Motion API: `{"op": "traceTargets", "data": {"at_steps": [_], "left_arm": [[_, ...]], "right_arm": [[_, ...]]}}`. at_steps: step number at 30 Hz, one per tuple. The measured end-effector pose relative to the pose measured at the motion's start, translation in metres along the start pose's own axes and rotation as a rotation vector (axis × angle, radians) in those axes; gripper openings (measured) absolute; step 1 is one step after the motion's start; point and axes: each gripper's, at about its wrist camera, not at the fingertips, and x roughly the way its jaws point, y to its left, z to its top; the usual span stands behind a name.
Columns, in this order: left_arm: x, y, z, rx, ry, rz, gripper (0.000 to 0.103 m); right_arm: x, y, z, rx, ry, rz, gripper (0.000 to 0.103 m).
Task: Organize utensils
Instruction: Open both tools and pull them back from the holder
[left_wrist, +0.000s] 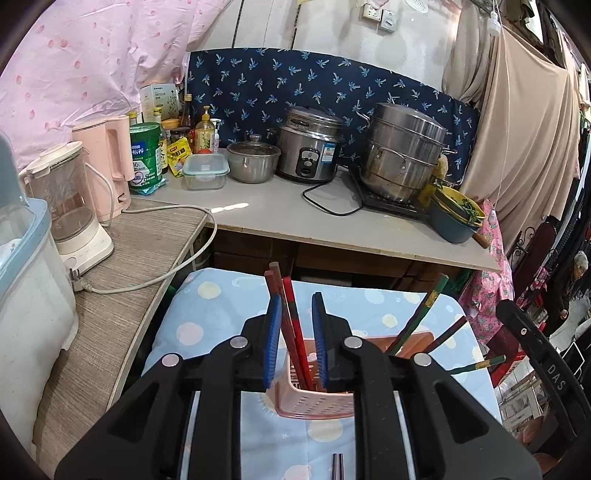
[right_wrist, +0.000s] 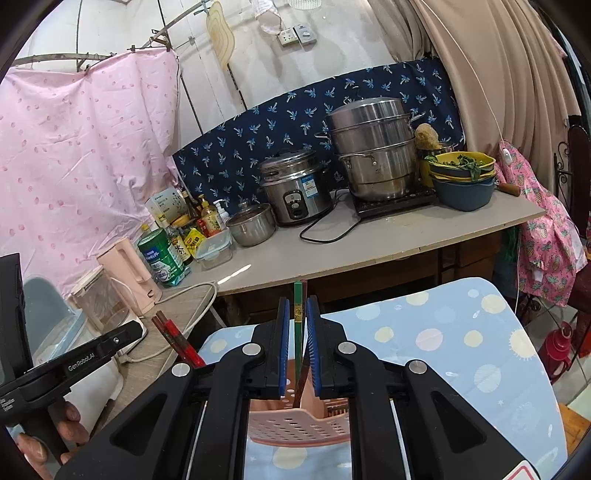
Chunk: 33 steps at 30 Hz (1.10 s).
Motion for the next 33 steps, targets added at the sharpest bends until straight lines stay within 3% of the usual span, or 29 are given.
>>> {"op": "traceTargets", "data": {"at_steps": [6,13,19,33], "left_arm": [[-0.014,0.003,-0.008,0.01,-0.001,0.01,0.019],[-0.03,0.004,-0.032,0.044,0.016,0.044,0.02],[-0.044,0.006,-0.068,0.069,0.058,0.067,0.02],[-0.073,0.008,-0.166,0.116,0.176,0.04,0.02]], "right_arm": [[-0.019,0.004,-0.009,-0.016,0.0,0.001,0.011],[-0.042,0.015,-0.041,-0.075,0.038,-0.007,0.011],[-0.064,0.025,-0.078,-0.113,0.085,-0.002,0.011],[-0.115,0.031,-0.177,-0.148,0.205,-0.029,0.012]]}}
